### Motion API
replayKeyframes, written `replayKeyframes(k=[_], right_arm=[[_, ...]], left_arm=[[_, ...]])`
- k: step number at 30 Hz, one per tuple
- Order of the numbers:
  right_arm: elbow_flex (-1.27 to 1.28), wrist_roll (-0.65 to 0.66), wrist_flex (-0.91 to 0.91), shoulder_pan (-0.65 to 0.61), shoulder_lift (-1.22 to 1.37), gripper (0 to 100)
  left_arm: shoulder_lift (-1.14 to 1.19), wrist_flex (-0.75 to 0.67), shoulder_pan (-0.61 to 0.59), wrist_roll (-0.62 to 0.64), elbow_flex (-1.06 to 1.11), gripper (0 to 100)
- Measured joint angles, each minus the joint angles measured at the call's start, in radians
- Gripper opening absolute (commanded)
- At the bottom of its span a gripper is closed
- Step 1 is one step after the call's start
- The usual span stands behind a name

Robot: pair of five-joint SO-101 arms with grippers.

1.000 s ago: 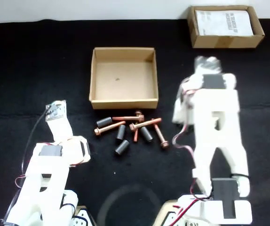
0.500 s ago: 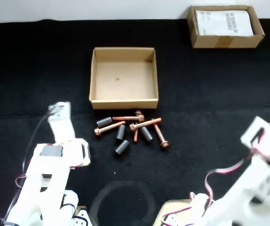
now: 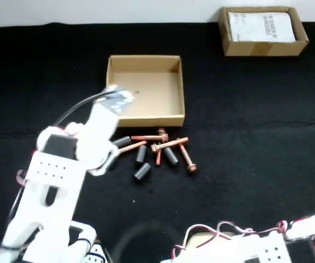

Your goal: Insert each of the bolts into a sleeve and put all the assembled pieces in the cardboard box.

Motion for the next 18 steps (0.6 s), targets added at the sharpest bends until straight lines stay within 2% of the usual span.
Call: replayKeyframes(k=[5, 9, 13, 18], right_arm=[[0.236, 0.041, -0.163, 0.038, -0.206, 0.8], [0.350, 0.060, -0.215, 0.038, -0.368, 0.8], [0.405, 0.063, -0.287, 0.038, -0.405, 0.8], [0.459, 0.066, -0.397, 0.060, -0.411, 0.8]], left_arm=[[0.247, 0.209, 0.226, -0.150, -0.361, 23], [0.496, 0.288, 0.361, -0.301, -0.585, 23], [0.752, 0.311, 0.427, -0.431, -0.755, 23], [1.066, 0.313, 0.466, -0.500, -1.003, 23]])
